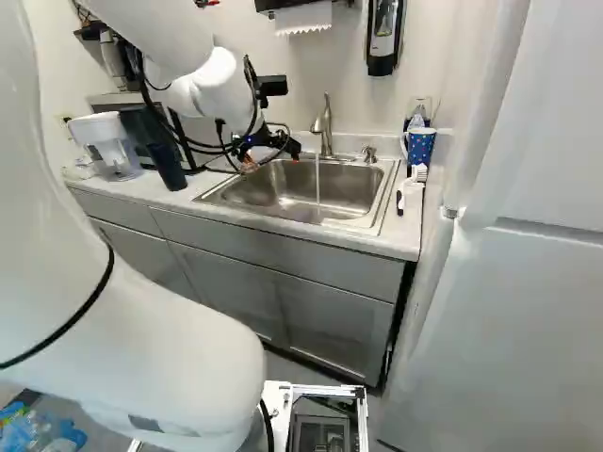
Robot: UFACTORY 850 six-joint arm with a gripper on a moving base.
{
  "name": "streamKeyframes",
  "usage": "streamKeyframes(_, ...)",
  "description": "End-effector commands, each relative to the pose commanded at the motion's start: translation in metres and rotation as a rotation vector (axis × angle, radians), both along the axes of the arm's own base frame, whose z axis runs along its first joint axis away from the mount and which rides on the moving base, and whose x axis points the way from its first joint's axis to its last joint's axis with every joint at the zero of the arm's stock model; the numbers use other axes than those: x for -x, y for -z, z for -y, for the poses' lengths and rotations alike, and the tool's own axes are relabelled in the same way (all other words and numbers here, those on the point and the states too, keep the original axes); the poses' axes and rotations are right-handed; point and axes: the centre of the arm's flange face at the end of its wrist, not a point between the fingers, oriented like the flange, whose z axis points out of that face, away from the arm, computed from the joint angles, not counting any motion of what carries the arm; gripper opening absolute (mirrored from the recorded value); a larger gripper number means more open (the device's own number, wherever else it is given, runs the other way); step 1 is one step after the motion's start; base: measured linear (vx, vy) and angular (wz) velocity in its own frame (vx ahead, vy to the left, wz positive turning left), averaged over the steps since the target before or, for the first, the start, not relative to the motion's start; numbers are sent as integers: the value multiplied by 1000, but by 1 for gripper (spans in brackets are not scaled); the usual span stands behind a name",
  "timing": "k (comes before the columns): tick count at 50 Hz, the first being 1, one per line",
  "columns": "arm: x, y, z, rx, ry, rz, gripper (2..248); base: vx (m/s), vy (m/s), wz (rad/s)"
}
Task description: Rinse the cup and place it in the tray
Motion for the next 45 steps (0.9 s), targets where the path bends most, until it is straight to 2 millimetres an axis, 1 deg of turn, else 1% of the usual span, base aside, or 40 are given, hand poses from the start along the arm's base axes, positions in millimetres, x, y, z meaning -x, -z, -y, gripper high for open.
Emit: streamKeyframes(45, -3, -1, -71, 0, -159, -2, 247, 0, 0, 0)
